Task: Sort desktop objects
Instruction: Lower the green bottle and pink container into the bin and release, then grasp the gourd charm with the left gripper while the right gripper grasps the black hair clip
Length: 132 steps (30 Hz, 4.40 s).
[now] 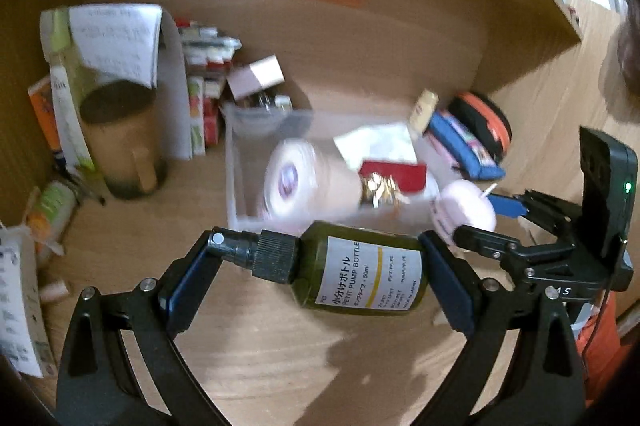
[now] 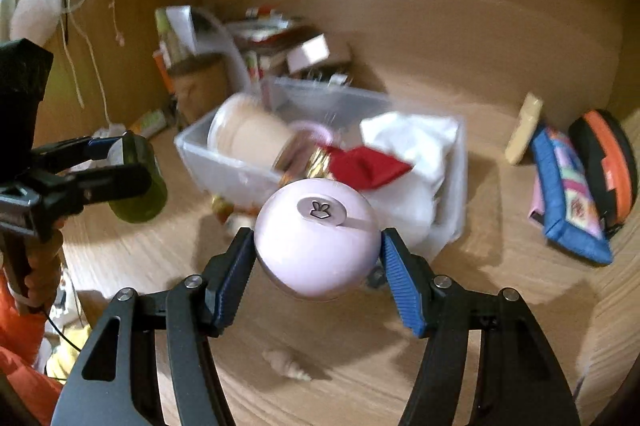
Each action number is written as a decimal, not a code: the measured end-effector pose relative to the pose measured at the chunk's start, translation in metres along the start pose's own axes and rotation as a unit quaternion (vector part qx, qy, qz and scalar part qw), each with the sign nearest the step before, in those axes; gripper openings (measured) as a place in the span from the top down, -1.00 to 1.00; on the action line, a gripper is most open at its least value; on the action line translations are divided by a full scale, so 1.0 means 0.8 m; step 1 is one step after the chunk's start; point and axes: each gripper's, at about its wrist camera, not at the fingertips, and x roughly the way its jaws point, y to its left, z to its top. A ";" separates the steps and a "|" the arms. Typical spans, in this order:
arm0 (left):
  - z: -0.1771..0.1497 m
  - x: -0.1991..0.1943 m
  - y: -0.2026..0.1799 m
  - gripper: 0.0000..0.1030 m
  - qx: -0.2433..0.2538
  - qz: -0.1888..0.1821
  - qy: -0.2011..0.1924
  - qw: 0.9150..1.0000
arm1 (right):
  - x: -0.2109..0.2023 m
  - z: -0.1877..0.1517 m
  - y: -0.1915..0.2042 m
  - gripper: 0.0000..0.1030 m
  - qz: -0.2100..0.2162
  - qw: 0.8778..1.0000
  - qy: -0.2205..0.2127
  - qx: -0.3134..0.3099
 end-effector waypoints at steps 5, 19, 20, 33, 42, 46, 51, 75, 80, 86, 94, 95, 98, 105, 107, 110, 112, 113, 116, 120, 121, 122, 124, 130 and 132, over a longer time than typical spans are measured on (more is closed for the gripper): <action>0.033 0.002 0.010 -0.90 0.001 0.013 -0.027 1.000 | -0.003 0.028 -0.018 -0.16 -0.034 0.999 -0.015 -0.006; 0.089 0.026 0.029 -0.90 0.002 0.009 -0.039 0.999 | 0.002 0.077 -0.045 -0.17 -0.046 0.998 -0.047 0.000; 0.093 0.030 0.030 -0.90 0.001 0.010 -0.039 0.999 | 0.006 0.079 -0.047 -0.17 -0.046 0.998 -0.047 0.001; 0.109 0.128 0.030 -0.90 0.009 0.021 0.041 0.999 | 0.088 0.080 -0.073 -0.17 -0.041 0.999 0.006 0.030; 0.108 0.149 0.027 -0.90 0.029 0.041 0.069 0.996 | 0.121 0.089 -0.080 -0.16 -0.030 0.999 0.033 0.025; 0.103 0.168 0.027 -0.90 0.023 0.031 0.089 0.995 | 0.130 0.088 -0.079 -0.16 -0.031 0.999 0.038 0.023; 0.100 0.183 0.028 -0.90 0.019 0.032 0.109 0.993 | 0.139 0.091 -0.082 -0.17 -0.021 0.999 0.042 0.026; 0.108 0.164 0.026 -0.94 0.013 0.043 0.096 0.994 | 0.077 0.087 -0.047 -0.64 -0.074 0.997 0.024 0.007; 0.106 0.136 0.022 -0.94 0.016 0.044 0.064 0.997 | 0.059 0.080 -0.046 -0.65 -0.081 0.997 0.014 0.011; 0.089 0.090 0.008 -0.94 0.033 0.074 0.008 0.997 | 0.039 0.071 -0.052 -0.65 -0.081 0.996 0.002 0.031; 0.053 0.055 0.008 -0.94 0.043 0.075 -0.004 0.996 | 0.016 0.055 -0.057 -0.65 -0.080 0.995 -0.009 0.052; 0.048 0.052 0.010 -0.94 0.043 0.080 -0.002 0.996 | 0.015 0.052 -0.058 -0.65 -0.083 0.995 -0.010 0.052; 0.033 0.045 0.017 -0.94 0.042 0.092 0.003 0.995 | 0.007 0.041 -0.060 -0.65 -0.088 0.994 -0.012 0.056; -0.007 0.063 0.026 -0.94 0.036 0.102 0.052 0.993 | 0.000 0.012 -0.071 -0.65 -0.092 0.993 0.004 0.071; -0.019 0.071 0.024 -0.94 0.040 0.101 0.066 0.992 | 0.001 0.004 -0.074 -0.65 -0.102 0.992 0.012 0.070; -0.035 0.081 0.022 -0.94 0.042 0.100 0.082 0.991 | 0.003 -0.013 -0.079 -0.65 -0.115 0.991 0.024 0.068; -0.043 0.083 0.022 -0.94 0.043 0.106 0.077 0.990 | 0.007 -0.024 -0.082 -0.65 -0.116 0.990 0.035 0.069; -0.047 0.084 0.021 -0.94 0.044 0.110 0.077 0.990 | 0.009 -0.029 -0.084 -0.65 -0.115 0.990 0.041 0.070; -0.056 0.089 0.019 -0.87 0.050 0.109 0.086 0.989 | 0.021 -0.042 -0.089 -0.65 -0.106 0.990 0.059 0.074; -0.060 0.098 0.015 -0.54 0.053 0.093 0.106 0.989 | 0.034 -0.052 -0.081 -0.64 -0.089 0.991 0.072 0.064; -0.061 0.100 0.016 -0.52 0.051 0.092 0.110 0.988 | 0.036 -0.052 -0.078 -0.63 -0.089 0.992 0.074 0.056; -0.061 0.103 0.017 -0.48 0.049 0.091 0.114 0.988 | 0.038 -0.053 -0.076 -0.61 -0.088 0.992 0.076 0.050; -0.062 0.108 0.020 -0.37 0.042 0.081 0.126 0.988 | 0.039 -0.053 -0.074 -0.60 -0.083 0.993 0.077 0.045; -0.061 0.121 0.023 -0.16 0.033 0.074 0.150 0.985 | 0.046 -0.051 -0.075 -0.10 -0.078 0.992 0.092 0.031; -0.058 0.123 0.021 -0.16 0.031 0.069 0.151 0.986 | 0.049 -0.051 -0.078 0.02 -0.073 0.992 0.097 0.032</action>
